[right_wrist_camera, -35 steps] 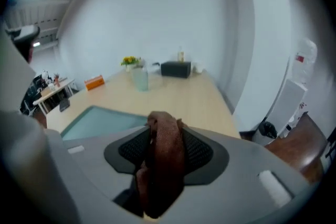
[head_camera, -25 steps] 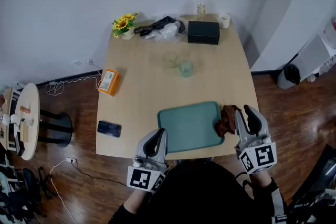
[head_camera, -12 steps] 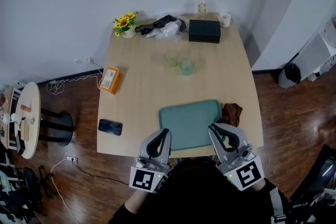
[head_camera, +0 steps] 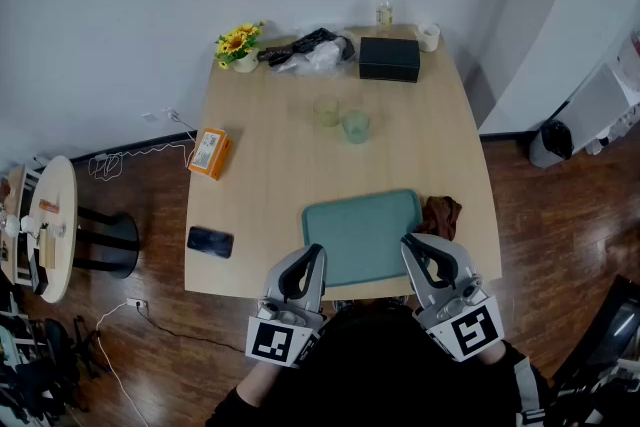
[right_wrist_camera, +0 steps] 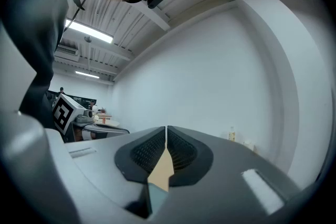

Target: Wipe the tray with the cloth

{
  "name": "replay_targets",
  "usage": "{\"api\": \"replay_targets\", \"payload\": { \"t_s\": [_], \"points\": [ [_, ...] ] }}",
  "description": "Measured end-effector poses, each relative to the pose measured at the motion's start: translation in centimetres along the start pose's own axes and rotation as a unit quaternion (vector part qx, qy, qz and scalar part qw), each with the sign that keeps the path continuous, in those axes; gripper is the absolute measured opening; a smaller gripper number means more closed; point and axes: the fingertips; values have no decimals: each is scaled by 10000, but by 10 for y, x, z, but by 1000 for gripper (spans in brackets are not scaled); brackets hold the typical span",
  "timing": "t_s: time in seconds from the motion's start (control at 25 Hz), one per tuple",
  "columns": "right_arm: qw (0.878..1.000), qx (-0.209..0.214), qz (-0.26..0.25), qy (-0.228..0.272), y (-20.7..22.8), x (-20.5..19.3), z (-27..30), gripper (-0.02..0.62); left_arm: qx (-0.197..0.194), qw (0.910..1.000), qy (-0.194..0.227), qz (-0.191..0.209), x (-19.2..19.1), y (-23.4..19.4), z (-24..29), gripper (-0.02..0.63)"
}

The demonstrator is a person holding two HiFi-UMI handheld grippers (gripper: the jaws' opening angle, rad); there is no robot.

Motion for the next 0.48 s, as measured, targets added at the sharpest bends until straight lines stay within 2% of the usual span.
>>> {"api": "replay_targets", "payload": {
  "t_s": [0.48],
  "points": [
    [10000,24,18,-34,-1,-1,-5,11,-44,10000,-74,25,-1,5,-2,3]
  ]
}}
Point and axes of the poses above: the fingertips, and each gripper's own axes: z forward along the fingers, y to its right, x out of its top, and after that the axes turned 10 degrees about y, right-handed
